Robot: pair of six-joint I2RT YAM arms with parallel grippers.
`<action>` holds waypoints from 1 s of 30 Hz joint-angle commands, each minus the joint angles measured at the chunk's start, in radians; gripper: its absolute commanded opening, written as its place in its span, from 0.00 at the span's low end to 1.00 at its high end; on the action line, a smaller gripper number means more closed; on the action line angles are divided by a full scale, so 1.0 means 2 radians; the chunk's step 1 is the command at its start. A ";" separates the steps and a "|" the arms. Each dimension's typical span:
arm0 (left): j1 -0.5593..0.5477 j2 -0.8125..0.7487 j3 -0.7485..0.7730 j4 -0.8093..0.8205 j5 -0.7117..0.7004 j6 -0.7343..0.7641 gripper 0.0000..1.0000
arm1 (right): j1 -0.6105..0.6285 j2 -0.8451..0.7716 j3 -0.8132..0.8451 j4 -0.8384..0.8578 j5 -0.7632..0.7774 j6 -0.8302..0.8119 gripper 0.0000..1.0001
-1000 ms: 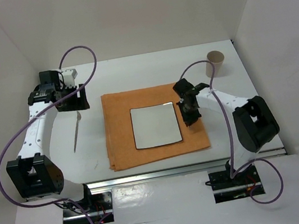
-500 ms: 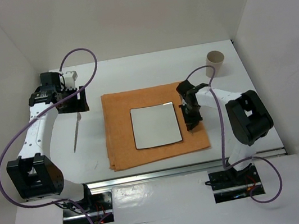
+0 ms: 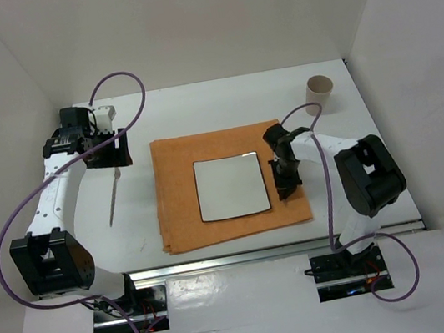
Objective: Set the dinner table for one person
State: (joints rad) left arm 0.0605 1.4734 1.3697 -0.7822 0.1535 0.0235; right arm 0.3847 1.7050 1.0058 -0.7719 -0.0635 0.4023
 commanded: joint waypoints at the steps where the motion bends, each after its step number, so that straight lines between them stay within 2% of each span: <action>1: 0.001 -0.008 0.006 0.010 0.005 0.006 0.80 | 0.021 0.000 -0.012 -0.024 0.006 0.007 0.00; 3: 0.001 -0.008 0.006 0.010 0.005 0.006 0.80 | 0.040 0.004 -0.012 -0.029 0.012 0.019 0.00; 8: 0.001 -0.008 0.002 0.015 0.005 0.006 0.80 | 0.040 0.009 -0.012 -0.034 0.018 0.030 0.00; 10: 0.001 -0.008 0.002 0.015 0.005 0.006 0.80 | 0.040 0.004 -0.012 -0.034 0.018 0.035 0.07; 13: 0.001 -0.013 0.002 0.015 0.005 0.006 0.80 | 0.040 -0.002 -0.017 -0.034 0.018 0.035 0.09; 14: 0.001 -0.013 0.002 0.015 0.005 0.006 0.80 | 0.040 -0.002 -0.017 -0.034 0.013 0.035 0.13; 15: 0.001 -0.013 -0.003 0.015 0.005 0.006 0.80 | 0.045 -0.002 -0.017 -0.034 0.013 0.035 0.27; 19: 0.001 -0.013 -0.003 0.015 0.005 0.006 0.80 | 0.045 -0.007 -0.012 -0.043 0.013 0.035 0.43; 27: 0.001 -0.018 -0.008 0.015 0.005 0.010 0.80 | 0.045 -0.031 0.034 -0.091 0.042 0.040 0.48; 30: 0.001 -0.018 -0.008 0.025 -0.022 0.025 0.80 | 0.045 -0.046 0.074 -0.119 0.058 0.044 0.55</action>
State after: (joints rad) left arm 0.0605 1.4734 1.3647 -0.7765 0.1444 0.0322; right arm 0.4652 1.6855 1.0473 -0.9096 -0.0017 0.4751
